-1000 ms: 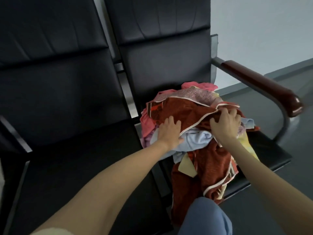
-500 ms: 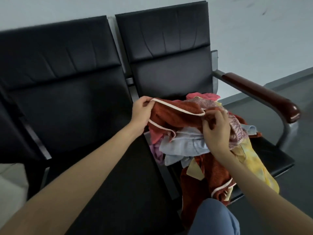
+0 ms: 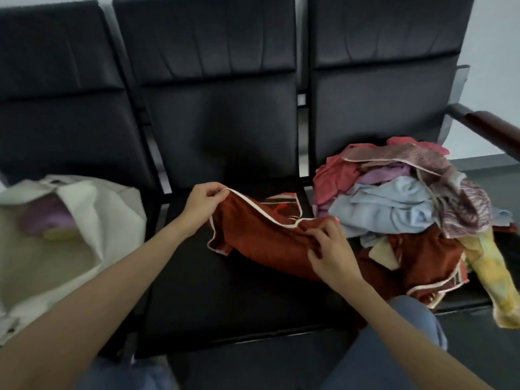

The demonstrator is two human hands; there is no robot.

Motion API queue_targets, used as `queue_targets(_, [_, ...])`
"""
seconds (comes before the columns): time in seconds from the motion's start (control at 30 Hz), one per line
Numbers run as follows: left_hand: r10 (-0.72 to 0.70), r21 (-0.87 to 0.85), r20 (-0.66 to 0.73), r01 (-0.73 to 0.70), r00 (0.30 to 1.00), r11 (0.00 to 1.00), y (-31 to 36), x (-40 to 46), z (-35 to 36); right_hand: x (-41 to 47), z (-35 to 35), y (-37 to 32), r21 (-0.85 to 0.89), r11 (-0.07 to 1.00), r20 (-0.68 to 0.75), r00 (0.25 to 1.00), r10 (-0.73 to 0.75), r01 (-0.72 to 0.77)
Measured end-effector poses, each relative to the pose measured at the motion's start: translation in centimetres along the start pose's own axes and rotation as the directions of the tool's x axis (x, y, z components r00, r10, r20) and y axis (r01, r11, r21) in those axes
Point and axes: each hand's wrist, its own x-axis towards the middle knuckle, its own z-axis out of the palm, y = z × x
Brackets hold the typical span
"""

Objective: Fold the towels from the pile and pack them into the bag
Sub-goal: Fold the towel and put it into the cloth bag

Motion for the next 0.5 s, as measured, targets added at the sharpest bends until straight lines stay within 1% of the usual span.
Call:
queue_targets(0.07, [-0.018,0.035,-0.028,0.019,0.999,0.999,-2.7,-1.3,-1.2,-2.0,2.2,-1.0,-0.01,0.998,0.142,0.988,-0.066,0.068])
queue_targets(0.13, [-0.031,0.086,-0.033,0.034,0.999,0.996,-5.2,-2.6,-2.1,-3.7,4.0,-1.9,0.044,0.995,0.278,0.955,-0.103,0.094])
queue_targets(0.17, [-0.048,0.119,-0.018,0.05,0.999,0.992,-6.3,-3.3,-2.5,-4.3,4.6,-2.3,0.074,0.993,0.362,0.925,-0.115,0.094])
queue_targets(0.23, [-0.122,0.186,0.048,0.111,0.991,0.976,-8.4,-4.8,-3.2,-5.1,5.4,-3.1,0.115,0.991,0.526,0.843,-0.114,0.062])
queue_targets(0.3, [-0.196,0.295,0.131,0.151,0.972,0.944,-10.4,-6.1,-3.6,-5.3,5.5,-3.8,0.146,0.989,0.628,0.773,-0.087,-0.007])
queue_targets(0.33, [-0.235,0.386,0.162,0.157,0.959,0.909,-11.3,-6.8,-3.9,-5.2,5.5,-4.0,0.146,0.989,0.643,0.762,-0.071,-0.031])
queue_targets(0.37, [-0.267,0.475,0.191,0.149,0.944,0.867,-12.0,-7.3,-4.2,-5.2,5.4,-4.2,0.125,0.991,0.631,0.775,-0.04,-0.05])
queue_targets(0.4, [-0.291,0.541,0.216,0.133,0.932,0.83,-12.7,-7.9,-4.5,-5.0,5.4,-4.3,0.088,0.994,0.59,0.808,0.005,-0.07])
queue_targets(0.47, [-0.287,0.603,0.253,0.081,0.924,0.794,-13.9,-8.7,-5.0,-4.5,5.7,-4.2,0.015,0.988,0.427,0.895,0.131,-0.152])
queue_targets(0.5, [-0.26,0.608,0.266,0.048,0.928,0.793,-14.3,-9.0,-5.1,-4.2,5.8,-4.2,-0.003,0.977,0.34,0.918,0.202,-0.214])
